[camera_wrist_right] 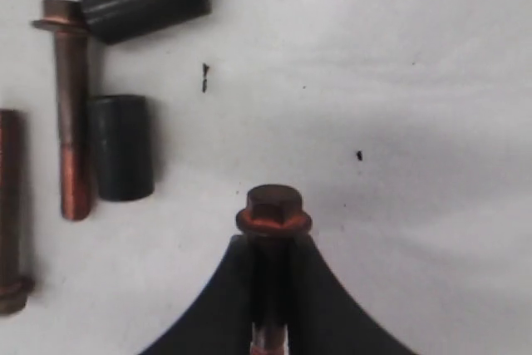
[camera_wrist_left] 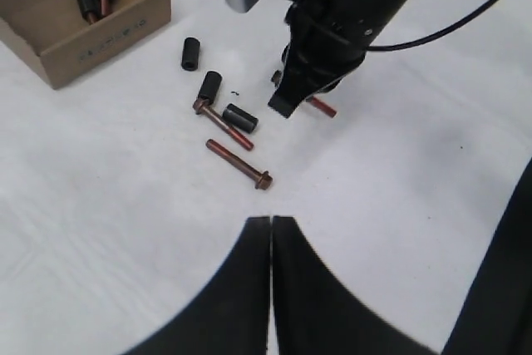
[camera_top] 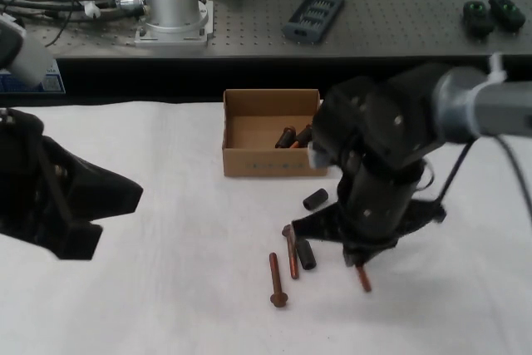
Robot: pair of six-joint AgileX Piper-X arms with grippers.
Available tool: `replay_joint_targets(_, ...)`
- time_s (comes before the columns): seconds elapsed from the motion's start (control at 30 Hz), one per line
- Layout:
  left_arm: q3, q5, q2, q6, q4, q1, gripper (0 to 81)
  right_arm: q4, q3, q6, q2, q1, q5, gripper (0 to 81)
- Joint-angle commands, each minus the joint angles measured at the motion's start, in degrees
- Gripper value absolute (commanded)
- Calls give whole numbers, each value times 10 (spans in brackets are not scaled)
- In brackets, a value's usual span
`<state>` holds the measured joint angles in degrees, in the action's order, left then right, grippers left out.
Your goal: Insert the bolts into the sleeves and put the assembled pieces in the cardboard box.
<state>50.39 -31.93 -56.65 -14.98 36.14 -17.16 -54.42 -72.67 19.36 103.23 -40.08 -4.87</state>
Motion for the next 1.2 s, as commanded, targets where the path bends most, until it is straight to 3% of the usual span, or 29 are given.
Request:
replay_joint_targets(0.0,1,9,-26,21,-32,-9,6,-20,-1,-38,-40,-1,3,28)
replay_joint_targets(0.2,1,9,-100,88,-128,-46,6,-50,0,-77,-133,-1,3,28)
replay_joint_targets(0.5,2,6,-211,108,-196,-118,13,-118,0,-118,-237,0,-21,28)
replay_joint_targets(0.77,3,43,-273,163,-248,-163,327,-143,57,-143,-318,1,-49,28)
replay_joint_targets(0.93,21,47,-301,153,-280,-163,291,-147,128,-143,-374,1,-49,28)
replay_joint_targets(1.17,99,47,-371,26,-281,-163,263,-147,198,-143,-445,1,-49,28)
